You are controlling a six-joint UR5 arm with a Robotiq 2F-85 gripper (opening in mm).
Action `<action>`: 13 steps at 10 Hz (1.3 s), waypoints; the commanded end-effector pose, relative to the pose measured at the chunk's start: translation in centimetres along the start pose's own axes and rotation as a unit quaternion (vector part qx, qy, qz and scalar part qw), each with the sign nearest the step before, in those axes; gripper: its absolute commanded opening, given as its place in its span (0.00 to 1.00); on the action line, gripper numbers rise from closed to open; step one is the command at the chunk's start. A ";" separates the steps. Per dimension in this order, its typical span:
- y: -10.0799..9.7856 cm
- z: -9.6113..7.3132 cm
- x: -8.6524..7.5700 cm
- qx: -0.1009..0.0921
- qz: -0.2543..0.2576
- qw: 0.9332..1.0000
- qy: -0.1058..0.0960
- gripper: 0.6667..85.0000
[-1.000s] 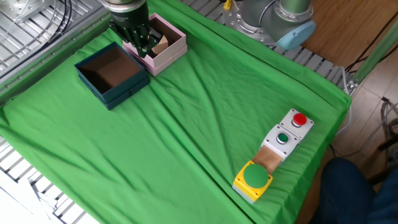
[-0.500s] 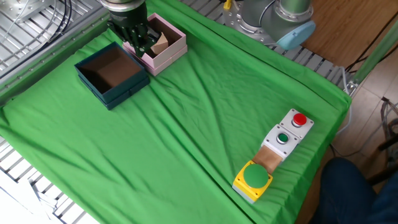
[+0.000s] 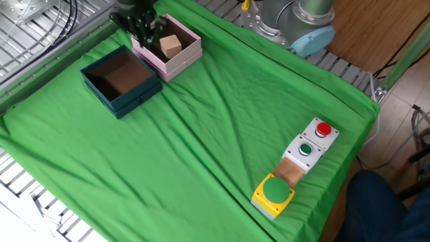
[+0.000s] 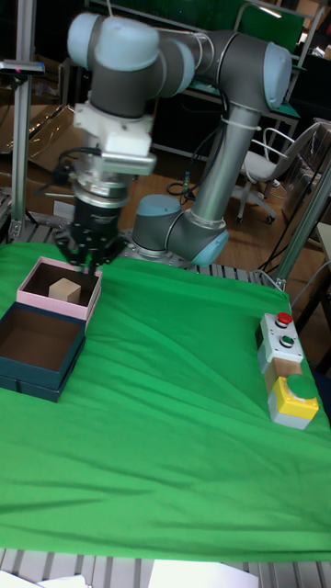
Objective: Move an object from one box to another
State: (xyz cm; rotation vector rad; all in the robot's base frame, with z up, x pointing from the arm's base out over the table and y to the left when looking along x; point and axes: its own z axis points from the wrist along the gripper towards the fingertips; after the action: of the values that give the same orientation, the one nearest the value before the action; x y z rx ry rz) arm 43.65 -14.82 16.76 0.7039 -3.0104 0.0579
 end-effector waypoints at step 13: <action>1.0 7.4 7.3 -0.027 -0.144 0.989 -0.021 0.42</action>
State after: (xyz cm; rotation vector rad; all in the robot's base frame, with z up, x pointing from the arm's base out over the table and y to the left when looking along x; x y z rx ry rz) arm 36.27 -17.42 10.30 1.0907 -2.9028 -0.0482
